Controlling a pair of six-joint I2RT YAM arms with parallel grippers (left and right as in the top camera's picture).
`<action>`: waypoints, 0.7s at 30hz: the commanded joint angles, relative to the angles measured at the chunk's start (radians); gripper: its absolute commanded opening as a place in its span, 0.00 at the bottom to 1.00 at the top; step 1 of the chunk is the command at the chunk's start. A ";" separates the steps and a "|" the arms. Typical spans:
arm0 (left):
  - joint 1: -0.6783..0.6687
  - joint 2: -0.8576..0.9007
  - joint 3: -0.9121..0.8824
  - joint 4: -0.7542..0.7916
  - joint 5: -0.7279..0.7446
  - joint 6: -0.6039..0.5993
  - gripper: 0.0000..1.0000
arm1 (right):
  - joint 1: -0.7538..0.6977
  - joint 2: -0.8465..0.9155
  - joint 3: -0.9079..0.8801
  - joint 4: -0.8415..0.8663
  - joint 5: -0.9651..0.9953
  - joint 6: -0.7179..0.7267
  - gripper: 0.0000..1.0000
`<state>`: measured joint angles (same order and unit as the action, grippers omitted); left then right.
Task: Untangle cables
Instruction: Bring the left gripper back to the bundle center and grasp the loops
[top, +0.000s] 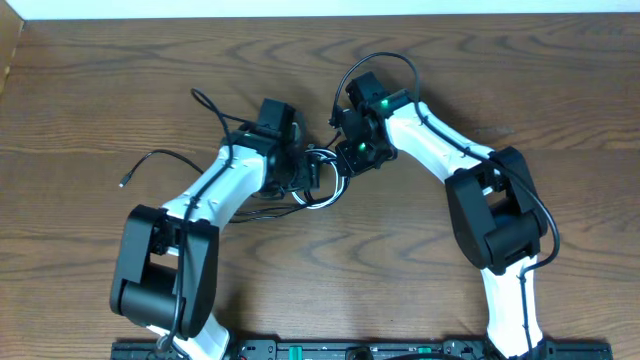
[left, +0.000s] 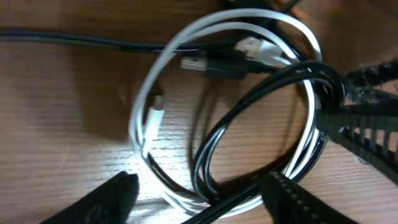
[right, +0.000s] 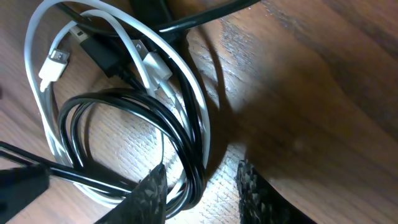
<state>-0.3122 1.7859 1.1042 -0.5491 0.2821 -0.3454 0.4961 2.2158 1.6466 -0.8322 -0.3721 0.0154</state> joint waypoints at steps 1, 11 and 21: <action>-0.039 0.008 -0.001 0.020 -0.084 -0.032 0.60 | -0.037 0.000 0.000 0.001 -0.117 -0.001 0.36; -0.111 0.009 -0.025 0.085 -0.202 -0.105 0.46 | -0.110 0.000 0.000 -0.022 -0.267 -0.032 0.38; -0.127 0.042 -0.043 0.146 -0.227 -0.123 0.47 | -0.113 0.000 0.000 -0.033 -0.266 -0.032 0.38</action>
<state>-0.4358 1.7958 1.0710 -0.4076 0.0898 -0.4496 0.3862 2.2158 1.6466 -0.8593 -0.6144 -0.0048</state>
